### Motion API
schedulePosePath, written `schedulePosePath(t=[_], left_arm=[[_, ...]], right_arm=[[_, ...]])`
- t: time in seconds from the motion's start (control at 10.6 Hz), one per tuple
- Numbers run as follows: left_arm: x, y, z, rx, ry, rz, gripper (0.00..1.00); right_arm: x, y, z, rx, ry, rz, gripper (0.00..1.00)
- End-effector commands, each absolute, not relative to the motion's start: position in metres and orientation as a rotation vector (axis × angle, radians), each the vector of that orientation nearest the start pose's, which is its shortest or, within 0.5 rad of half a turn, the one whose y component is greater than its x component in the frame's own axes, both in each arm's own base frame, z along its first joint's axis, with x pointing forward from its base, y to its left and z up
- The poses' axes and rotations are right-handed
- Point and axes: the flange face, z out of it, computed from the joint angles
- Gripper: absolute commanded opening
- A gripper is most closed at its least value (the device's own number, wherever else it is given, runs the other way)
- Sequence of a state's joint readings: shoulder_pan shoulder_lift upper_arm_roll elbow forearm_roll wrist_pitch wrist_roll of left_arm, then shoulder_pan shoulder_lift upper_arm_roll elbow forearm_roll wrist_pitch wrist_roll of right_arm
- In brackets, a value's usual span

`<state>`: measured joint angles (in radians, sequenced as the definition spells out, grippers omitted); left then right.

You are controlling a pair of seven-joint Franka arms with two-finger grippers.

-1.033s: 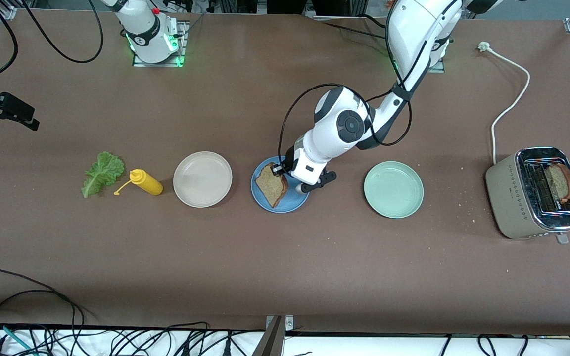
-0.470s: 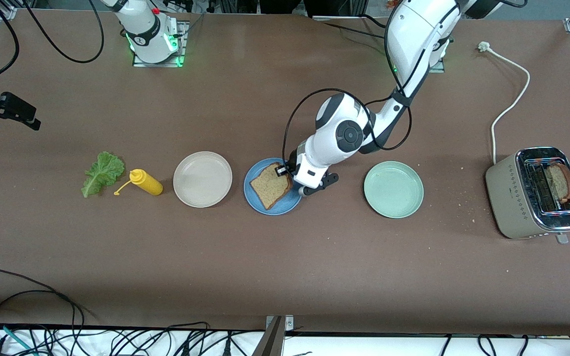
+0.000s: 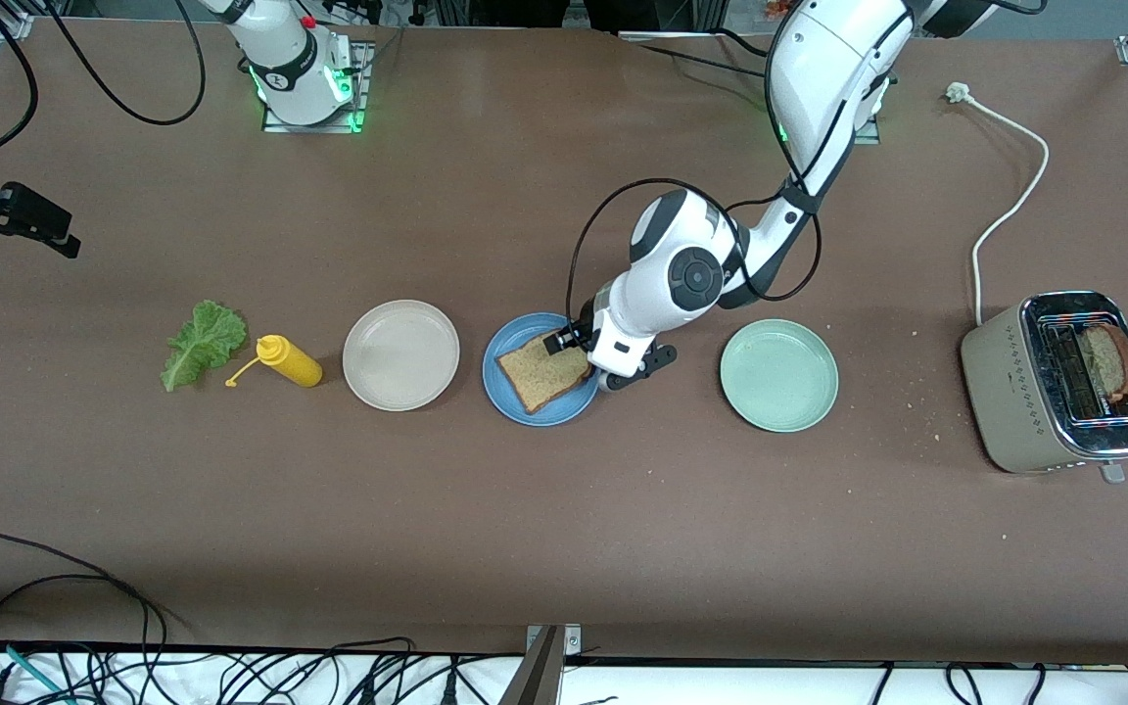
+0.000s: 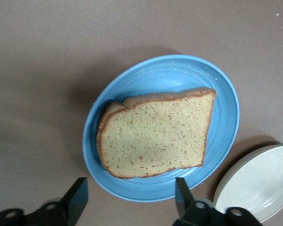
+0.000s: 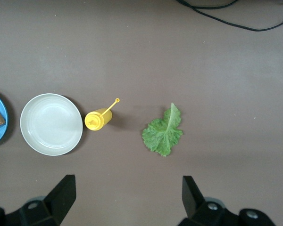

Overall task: Make sandwich in blue plate with both arms
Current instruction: 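Return the left gripper to the toaster while the right gripper reaches the lettuce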

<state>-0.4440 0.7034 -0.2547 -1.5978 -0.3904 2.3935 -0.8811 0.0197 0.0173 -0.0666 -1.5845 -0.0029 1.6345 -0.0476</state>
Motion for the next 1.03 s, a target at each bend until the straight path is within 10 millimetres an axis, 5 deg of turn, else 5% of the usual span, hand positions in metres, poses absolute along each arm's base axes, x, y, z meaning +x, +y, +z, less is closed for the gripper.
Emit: schedulePosePath(t=[0.0,0.38,0.56,0.94], left_arm=[[0.580,-0.404,0.273,-3.349,-0.889,0.420,1.00],[0.616,-0.327,0.348,-3.285,-0.782,0.275,1.00],[0.626,-0.278,0.402,-3.247,-0.777,0.201,1.00],[0.637,-0.168,0.482,-3.176,-0.483,0.090,1.00]], right_arm=[[0.563,-0.025,0.622,-3.136,0.005,-0.061,1.00],[0.564,-0.023,0.622,-3.137,-0.002,-0.063,1.00],[0.564,-0.027,0.622,-3.136,0.010,-0.065,1.00],[0.566,-0.025,0.607,-3.139,-0.017,-0.010,1.00]])
